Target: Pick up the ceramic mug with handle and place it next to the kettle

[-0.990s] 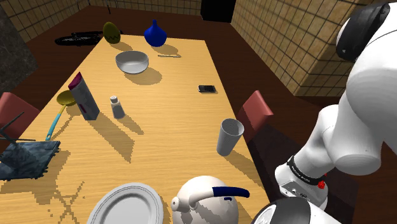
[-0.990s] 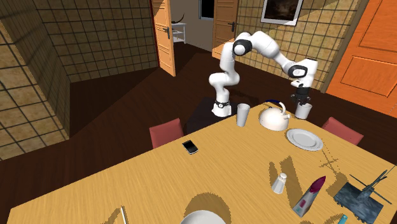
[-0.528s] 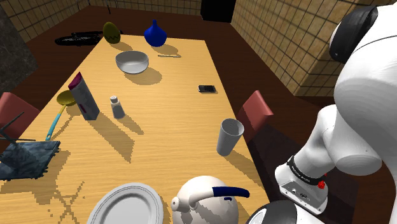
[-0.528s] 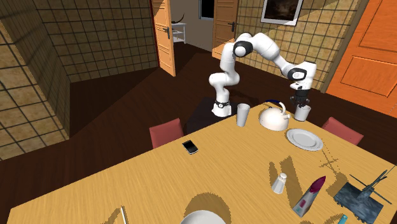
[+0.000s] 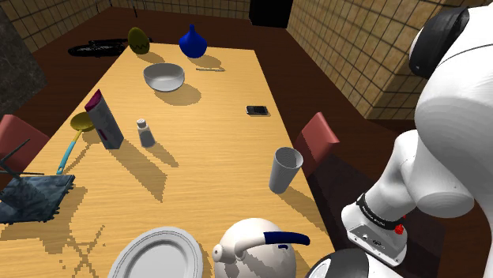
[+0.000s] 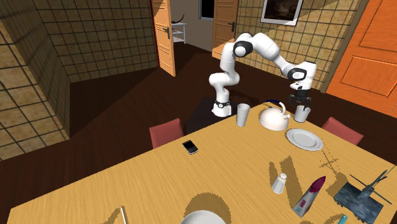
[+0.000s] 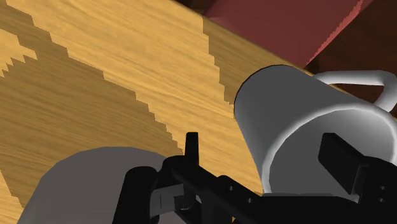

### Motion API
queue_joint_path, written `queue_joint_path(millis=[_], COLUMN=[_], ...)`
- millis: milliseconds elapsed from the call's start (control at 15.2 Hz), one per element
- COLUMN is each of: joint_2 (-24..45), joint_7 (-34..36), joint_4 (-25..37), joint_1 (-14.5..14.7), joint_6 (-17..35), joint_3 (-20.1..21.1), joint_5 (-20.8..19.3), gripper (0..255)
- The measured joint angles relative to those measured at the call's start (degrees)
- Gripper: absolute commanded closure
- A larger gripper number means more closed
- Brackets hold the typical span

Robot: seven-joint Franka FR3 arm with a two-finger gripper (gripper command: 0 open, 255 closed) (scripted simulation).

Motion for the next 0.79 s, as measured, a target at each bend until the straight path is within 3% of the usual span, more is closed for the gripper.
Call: queue_joint_path(millis=[462, 792], joint_2=[-6.02, -6.48], joint_7=[-4.88, -5.24], joint_4=[2.41, 2.34], joint_1=[-3.67, -3.94], joint_6=[-4.76, -4.89], joint_3=[3.95, 4.15], joint_5=[7.35, 7.91], gripper=[0, 0])
